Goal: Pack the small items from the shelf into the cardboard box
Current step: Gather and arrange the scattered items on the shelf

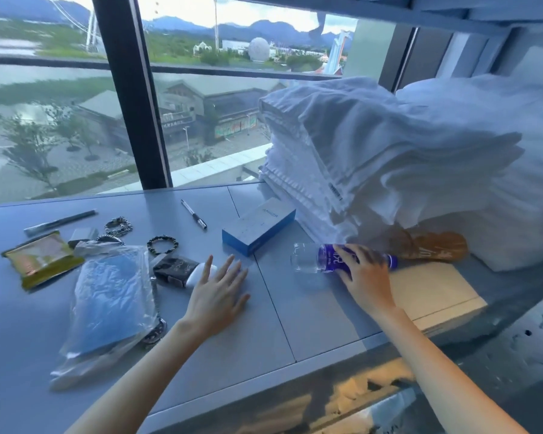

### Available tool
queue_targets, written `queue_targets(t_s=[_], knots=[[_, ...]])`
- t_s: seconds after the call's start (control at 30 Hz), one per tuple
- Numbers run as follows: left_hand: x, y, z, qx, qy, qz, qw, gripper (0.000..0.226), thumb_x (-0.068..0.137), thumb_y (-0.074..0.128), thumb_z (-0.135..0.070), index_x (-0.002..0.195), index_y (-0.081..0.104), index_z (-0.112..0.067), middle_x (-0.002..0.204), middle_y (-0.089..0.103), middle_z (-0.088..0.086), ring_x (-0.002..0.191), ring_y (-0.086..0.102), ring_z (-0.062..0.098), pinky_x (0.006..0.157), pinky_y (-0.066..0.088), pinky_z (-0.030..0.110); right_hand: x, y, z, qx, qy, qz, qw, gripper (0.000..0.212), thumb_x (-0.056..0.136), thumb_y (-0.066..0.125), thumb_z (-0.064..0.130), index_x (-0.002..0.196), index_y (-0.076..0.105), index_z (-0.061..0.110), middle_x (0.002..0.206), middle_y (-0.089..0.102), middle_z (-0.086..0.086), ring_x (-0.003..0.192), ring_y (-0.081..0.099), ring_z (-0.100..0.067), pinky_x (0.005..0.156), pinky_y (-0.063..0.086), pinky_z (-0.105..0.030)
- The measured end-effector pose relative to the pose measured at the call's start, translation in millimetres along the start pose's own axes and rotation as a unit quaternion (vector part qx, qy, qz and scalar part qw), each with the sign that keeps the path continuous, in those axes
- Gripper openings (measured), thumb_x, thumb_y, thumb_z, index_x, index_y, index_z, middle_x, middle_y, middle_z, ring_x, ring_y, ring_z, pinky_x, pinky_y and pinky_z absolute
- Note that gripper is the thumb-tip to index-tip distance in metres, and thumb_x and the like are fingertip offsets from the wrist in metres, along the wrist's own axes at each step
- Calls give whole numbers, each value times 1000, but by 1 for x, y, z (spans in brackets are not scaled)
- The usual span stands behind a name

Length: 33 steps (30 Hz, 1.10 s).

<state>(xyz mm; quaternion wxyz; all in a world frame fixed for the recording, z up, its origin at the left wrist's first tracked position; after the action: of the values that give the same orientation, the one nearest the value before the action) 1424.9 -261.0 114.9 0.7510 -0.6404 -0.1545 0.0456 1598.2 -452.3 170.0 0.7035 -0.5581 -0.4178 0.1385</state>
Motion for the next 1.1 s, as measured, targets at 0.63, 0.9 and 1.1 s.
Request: queue_targets(t_s=[0.63, 0.9, 1.1], knots=[[-20, -28, 45, -102, 16, -59, 993, 63, 95, 31, -48, 150, 11, -21, 159, 2, -2, 145, -8, 15, 116, -14, 38, 32, 14, 167, 93, -85, -59, 990, 57, 70, 80, 19, 123, 60, 13, 115, 65, -11, 106, 63, -29, 85, 48, -44], [3, -33, 5, -117, 73, -70, 988, 68, 91, 44, -47, 149, 17, -22, 158, 2, 4, 144, -12, 25, 116, -12, 42, -21, -9, 48, 61, 13, -84, 995, 50, 76, 72, 11, 125, 58, 8, 131, 55, -15, 121, 52, -33, 90, 44, -47], [38, -32, -106, -132, 105, -69, 983, 67, 93, 35, -51, 149, 11, -24, 158, -3, 2, 142, -15, 23, 115, -14, 45, -47, -14, -75, 20, 82, -37, 996, 45, 89, 59, 20, 132, 50, 14, 141, 46, -5, 132, 40, -24, 106, 30, -40]])
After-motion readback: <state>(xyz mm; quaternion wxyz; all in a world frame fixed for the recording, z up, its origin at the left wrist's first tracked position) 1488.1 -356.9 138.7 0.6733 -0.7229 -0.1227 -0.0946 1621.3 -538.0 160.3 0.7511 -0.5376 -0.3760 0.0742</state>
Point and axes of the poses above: each hand's wrist, its own x-axis towards the middle knuckle, its own y-axis out of the palm, z = x × y, the point moved 10 cm from there along x, towards the middle knuckle
